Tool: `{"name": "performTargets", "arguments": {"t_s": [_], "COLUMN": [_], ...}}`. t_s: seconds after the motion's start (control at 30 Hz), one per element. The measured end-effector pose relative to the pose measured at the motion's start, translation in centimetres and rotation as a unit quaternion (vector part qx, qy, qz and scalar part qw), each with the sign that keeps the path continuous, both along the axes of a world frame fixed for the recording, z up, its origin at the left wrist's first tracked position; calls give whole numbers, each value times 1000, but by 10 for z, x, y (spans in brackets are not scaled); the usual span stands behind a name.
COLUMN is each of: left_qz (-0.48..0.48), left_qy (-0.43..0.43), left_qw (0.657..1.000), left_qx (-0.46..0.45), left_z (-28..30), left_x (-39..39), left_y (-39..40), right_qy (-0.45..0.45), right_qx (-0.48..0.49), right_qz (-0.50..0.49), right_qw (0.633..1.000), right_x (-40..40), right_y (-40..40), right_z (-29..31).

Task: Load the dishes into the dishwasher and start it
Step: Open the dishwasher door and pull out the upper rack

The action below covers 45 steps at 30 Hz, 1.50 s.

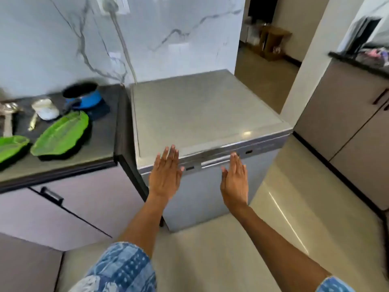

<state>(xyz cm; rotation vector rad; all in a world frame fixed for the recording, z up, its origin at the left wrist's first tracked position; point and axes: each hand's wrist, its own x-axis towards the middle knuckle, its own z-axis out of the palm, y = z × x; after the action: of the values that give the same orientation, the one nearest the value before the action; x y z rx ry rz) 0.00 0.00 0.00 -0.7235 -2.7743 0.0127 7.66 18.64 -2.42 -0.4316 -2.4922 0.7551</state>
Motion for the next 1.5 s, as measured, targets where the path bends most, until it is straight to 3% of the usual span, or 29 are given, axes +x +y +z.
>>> {"name": "performTargets", "arguments": {"t_s": [0.1, 0.2, 0.3, 0.4, 0.5, 0.6, 1.07, 1.13, 1.17, 1.23, 1.3, 1.37, 1.43, 1.5], "left_qz": [21, 21, 18, 26, 34, 32, 33, 36, 47, 70, 46, 3, -28, -47], "left_qy": [-14, 11, 29, 29, 26, 33, 19, 22, 9, -23, -58, -128, -186, -201], "left_qw": [1000, 1000, 998, 997, 995, 995, 997, 997, 998, 997, 995, 989, 980, 977], "left_qx": [-8, 5, 46, 61, 88, 87, 63, 64, 50, -8, -70, -80, -57, -57], "left_z": [-31, -57, -62, -62, -65, -64, -61, -57, -52, -47, -50, -56, -63, -69], "left_x": [-3, 1, -3, -2, -2, -5, -1, -1, 2, 12, 33, 61, 87, 110], "left_y": [-3, -6, -6, -3, 0, 0, 2, 3, 5, 10, 19, 25, 31, 35], "right_qy": [-20, -14, -21, 3, 45, 29, 9, -12, -44, -186, -342, -329, -240, -288], "right_qx": [-153, -340, -534, -656, -768, -788, -770, -753, -723, -571, -315, -74, 48, 107], "right_qz": [27, 4, -49, -76, -88, -65, -43, -56, -59, -36, 0, -12, 42, 154], "right_qw": [988, 940, 844, 751, 633, 612, 636, 655, 687, 799, 885, 941, 969, 939], "right_x": [-10, -33, -64, -90, -103, -108, -88, -59, -37, 2, 27, 37, 41, 48], "right_y": [-8, -14, -15, -11, -5, 0, 8, 9, 13, 25, 38, 45, 39, 32], "right_z": [-21, -26, -28, -32, -32, -30, -30, -35, -36, -30, -13, 5, 16, 11]}}
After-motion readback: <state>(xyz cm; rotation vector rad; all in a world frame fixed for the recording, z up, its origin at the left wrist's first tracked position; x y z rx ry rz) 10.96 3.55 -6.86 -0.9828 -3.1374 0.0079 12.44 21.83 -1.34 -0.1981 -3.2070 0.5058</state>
